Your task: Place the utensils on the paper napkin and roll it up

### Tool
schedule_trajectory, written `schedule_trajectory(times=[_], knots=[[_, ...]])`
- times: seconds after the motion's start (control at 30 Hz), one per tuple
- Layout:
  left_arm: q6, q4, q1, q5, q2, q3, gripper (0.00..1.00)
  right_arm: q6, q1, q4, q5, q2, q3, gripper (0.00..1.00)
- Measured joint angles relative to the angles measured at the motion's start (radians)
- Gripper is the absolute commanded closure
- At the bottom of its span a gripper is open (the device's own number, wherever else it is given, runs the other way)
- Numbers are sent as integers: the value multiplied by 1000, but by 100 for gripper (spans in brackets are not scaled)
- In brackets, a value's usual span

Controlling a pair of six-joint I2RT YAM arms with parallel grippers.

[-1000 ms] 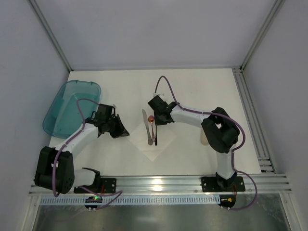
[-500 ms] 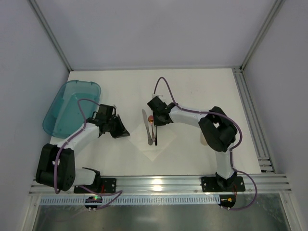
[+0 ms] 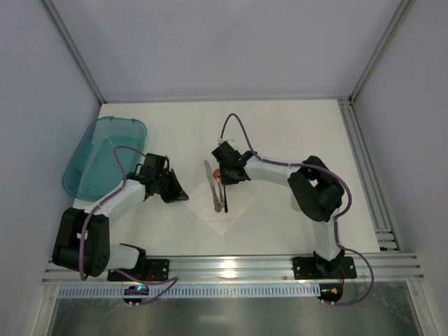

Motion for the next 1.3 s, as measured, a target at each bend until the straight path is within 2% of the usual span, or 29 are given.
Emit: schedule_trajectory(times=[0.07,0.17,0.3,0.37,0.47,0.5,0.67,0.7,0.77,0.87,1.1,1.3], knots=[[0,0,-3,-4,0,0,100,0,0,1,-2,0,0,95],[1,-6,-20,-30,0,0,96,-1,0,-2,2,0,0,89],[0,-29,-69,-80,-27,0,83,2,0,-22,3,-29,-11,80],[-2,-32,-93,-96,-50,0,79,10,0,-32,-1,-66,-28,76],[-6,-31,-122,-116,-93,-6,68,37,0,-27,-24,-146,-74,69],[-8,-28,-130,-120,-112,-15,62,53,0,-16,-37,-182,-107,63],[-27,-17,-148,-124,-229,-76,44,167,2,68,-143,-338,-314,45],[-31,-16,-149,-123,-258,-88,35,200,3,88,-162,-361,-357,41],[-34,-11,-150,-122,-322,-107,25,261,9,120,-200,-406,-443,31],[-43,0,-150,-120,-409,-122,2,359,27,164,-227,-456,-529,28],[-50,-4,-150,-129,-457,-122,0,618,129,253,-216,-563,-644,25],[-50,-32,-150,-161,-457,-122,1,813,207,266,-146,-574,-687,25]])
